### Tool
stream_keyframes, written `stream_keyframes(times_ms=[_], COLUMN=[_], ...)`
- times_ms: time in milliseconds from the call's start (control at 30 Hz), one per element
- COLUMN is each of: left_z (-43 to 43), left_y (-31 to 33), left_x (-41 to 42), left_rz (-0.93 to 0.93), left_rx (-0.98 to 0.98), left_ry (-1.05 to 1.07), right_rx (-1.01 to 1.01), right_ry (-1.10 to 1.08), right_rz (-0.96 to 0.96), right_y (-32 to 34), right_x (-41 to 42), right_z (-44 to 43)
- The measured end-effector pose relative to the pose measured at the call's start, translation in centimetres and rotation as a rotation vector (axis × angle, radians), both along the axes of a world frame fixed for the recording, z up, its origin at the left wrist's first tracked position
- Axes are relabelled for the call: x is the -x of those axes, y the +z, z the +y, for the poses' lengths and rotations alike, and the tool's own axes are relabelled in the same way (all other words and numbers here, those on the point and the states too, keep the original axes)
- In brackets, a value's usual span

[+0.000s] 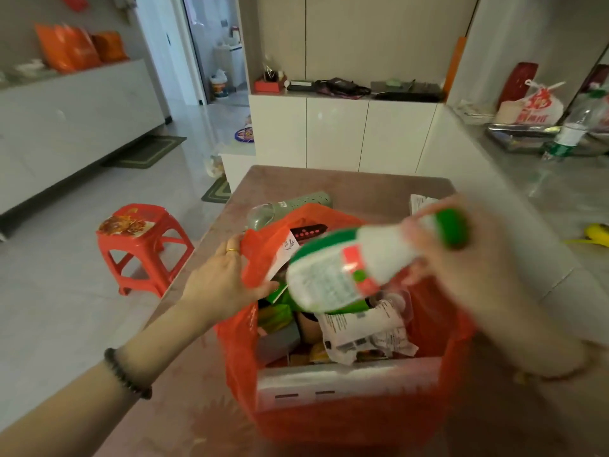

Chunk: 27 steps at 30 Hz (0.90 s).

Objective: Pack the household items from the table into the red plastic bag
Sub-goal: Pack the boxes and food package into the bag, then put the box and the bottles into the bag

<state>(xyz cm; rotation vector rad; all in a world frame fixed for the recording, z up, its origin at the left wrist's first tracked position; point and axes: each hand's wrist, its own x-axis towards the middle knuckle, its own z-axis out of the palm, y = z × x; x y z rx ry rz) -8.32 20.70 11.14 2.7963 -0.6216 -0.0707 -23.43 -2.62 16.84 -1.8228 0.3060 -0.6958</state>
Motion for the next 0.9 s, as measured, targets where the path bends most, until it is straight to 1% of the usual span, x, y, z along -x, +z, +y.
stream_keyframes(times_ms=[67,100,167,233,300,367,400,433,533,567,600,633,700,767,800,833,900], left_z=[0.1,0.3,1.0,1.4,1.6,1.6,1.5,1.2,0.6,0.5,0.4,0.3,-0.4,-1.8,-2.8,-4.0,-6.8], left_y=[-1.0,-1.2,-1.2,-0.8,-0.7,-0.5,-0.4,-0.2,0.3,0.5,0.9,1.3,2.2,3.2,3.6,4.0,4.7], left_x=[-0.8,-1.2,-2.0,-2.0,-2.0,-2.0,-1.9,-1.7,-1.3,-1.2,-1.1,-1.0,-0.8,-0.8,-0.8,-0.7,-0.5], left_rz=[-0.038,-0.056,-0.021,0.006,0.013,0.044,0.059,0.075,0.112,0.109,0.092,0.06,-0.041,-0.15,-0.203,-0.255,-0.329], left_rx=[0.05,0.127,0.233,0.272,0.283,0.299,0.311,0.328,0.364,0.378,0.391,0.393,0.374,0.372,0.375,0.376,0.363], left_ry=[-0.008,-0.02,-0.029,-0.055,-0.071,-0.069,-0.062,-0.056,-0.067,-0.076,-0.087,-0.094,-0.114,-0.152,-0.185,-0.229,-0.353], right_rx=[-0.03,-0.063,-0.193,-0.292,-0.296,-0.302,-0.25,-0.156,0.228,0.353,0.428,0.441,0.368,0.319,0.289,0.267,0.258], right_ry=[0.12,0.154,0.145,0.115,0.135,0.188,0.223,0.261,0.369,0.374,0.365,0.348,0.263,0.054,-0.053,-0.143,-0.273], right_rz=[0.122,0.156,0.247,0.341,0.422,0.48,0.499,0.514,0.559,0.531,0.485,0.429,0.303,0.18,0.15,0.155,0.252], right_y=[-3.4,-5.4,-9.7,-12.7,-14.9,-15.7,-15.6,-15.3,-13.7,-12.7,-11.5,-9.7,-6.0,-3.2,-2.5,-2.2,-2.9], right_x=[-1.4,-1.9,-2.8,-3.2,-3.2,-3.0,-2.8,-2.6,-2.0,-1.8,-1.6,-1.2,-0.2,0.6,1.0,1.2,1.5], right_z=[3.9,5.8,6.8,6.9,6.7,6.3,6.1,6.0,5.6,5.3,4.6,3.7,1.0,-2.7,-4.7,-6.7,-10.4])
